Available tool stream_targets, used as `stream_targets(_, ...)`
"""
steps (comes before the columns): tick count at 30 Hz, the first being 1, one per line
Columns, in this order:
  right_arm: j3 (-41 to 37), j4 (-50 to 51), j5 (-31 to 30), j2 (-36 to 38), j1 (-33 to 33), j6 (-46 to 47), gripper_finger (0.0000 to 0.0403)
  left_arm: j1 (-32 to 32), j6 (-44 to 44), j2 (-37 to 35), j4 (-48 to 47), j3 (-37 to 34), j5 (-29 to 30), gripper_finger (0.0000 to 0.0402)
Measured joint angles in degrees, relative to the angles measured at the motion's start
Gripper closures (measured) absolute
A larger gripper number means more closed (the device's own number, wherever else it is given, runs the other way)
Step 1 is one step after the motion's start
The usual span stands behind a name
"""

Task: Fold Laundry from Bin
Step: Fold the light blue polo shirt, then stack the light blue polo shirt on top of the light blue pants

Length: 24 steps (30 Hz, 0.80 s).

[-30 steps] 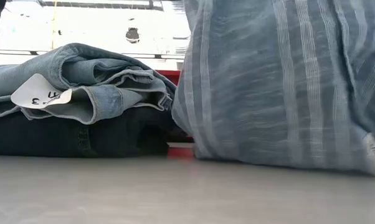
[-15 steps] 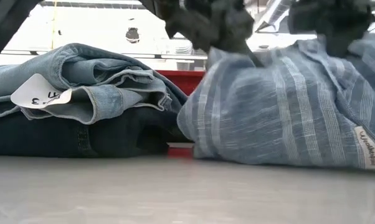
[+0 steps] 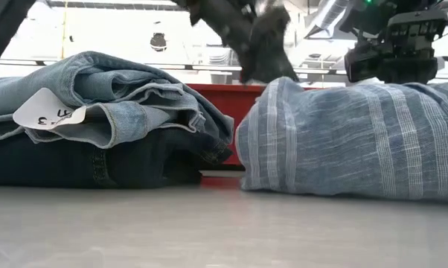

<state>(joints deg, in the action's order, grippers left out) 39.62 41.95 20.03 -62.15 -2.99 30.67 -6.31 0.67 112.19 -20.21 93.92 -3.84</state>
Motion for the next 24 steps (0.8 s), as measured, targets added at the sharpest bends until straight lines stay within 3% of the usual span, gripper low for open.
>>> stream_targets(5, 3.09, 4.24, 0.07, 0.37, -1.98, -4.35, 0.0271, -0.01, -0.18, -6.24, -0.01, 0.04, 0.92, 0.0227)
stream_targets(8, 6.23, 9.26, -0.24, 0.37, -2.77, -7.11, 0.0248, 1.2, 0.03, -7.5, -1.63, -0.1, -1.92, 0.0229)
stream_targets(11, 9.13, 14.2, -0.43, 0.36, -3.34, -9.2, 0.0219, 3.86, 0.46, -7.19, -6.59, -0.6, -1.12, 0.0236)
stream_targets(16, 15.04, 19.08, -0.47, 0.35, -4.71, -13.97, 0.0164, 9.61, 2.12, -7.18, 0.1, -10.65, 3.61, 0.025)
stream_targets(20, 17.86, 14.01, -1.94, 0.37, -5.26, -14.87, 0.0132, 12.98, 2.26, -7.35, 11.6, -16.34, 9.24, 0.0262)
stream_targets(24, 16.72, 5.2, -2.58, -1.53, -4.9, -19.75, 0.0116, 13.76, 3.09, -5.53, 13.11, -17.23, 14.88, 0.0272)
